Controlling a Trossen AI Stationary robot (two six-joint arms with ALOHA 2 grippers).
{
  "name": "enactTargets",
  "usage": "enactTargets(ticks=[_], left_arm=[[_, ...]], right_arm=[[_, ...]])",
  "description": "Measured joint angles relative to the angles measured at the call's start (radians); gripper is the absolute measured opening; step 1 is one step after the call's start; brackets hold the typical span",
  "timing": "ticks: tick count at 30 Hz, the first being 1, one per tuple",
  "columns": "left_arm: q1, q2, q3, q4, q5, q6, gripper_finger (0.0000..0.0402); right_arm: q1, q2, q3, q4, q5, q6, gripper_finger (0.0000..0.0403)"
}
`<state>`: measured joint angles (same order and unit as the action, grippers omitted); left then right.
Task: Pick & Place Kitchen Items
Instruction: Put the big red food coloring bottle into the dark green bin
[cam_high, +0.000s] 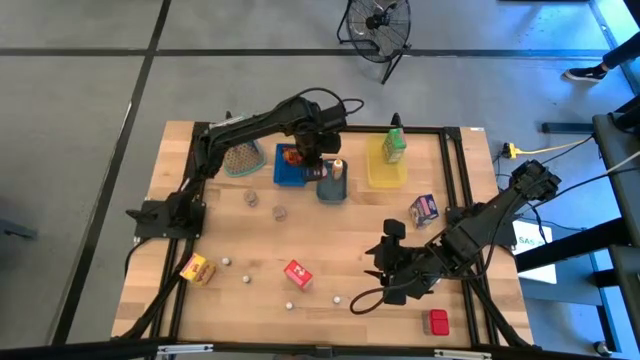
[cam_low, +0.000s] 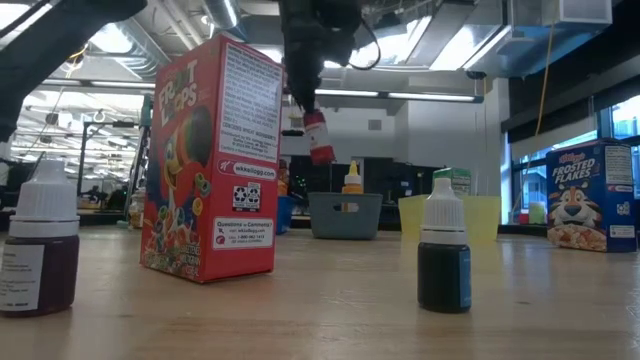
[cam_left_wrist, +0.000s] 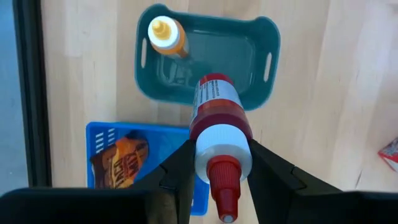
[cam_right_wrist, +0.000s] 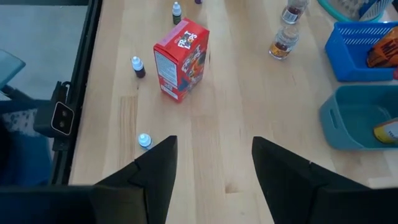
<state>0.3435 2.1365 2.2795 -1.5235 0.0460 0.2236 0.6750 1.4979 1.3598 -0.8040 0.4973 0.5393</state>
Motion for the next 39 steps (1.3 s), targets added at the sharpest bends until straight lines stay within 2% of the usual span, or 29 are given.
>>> enactTargets(ticks=[15, 39], left_arm=[[0.019, 0.027, 0.0, 0.062, 0.0, -0.046, 0.0115], [0.019, 0.193, -0.001, 0.081, 0.037, -0.003, 0.0115]], right_arm=[[0.0, 0.0, 0.0, -0.01, 0.0, -0.032, 0.0211], [0.001, 0.0, 0.0, -0.026, 0.0, -0.032, 0.0211]])
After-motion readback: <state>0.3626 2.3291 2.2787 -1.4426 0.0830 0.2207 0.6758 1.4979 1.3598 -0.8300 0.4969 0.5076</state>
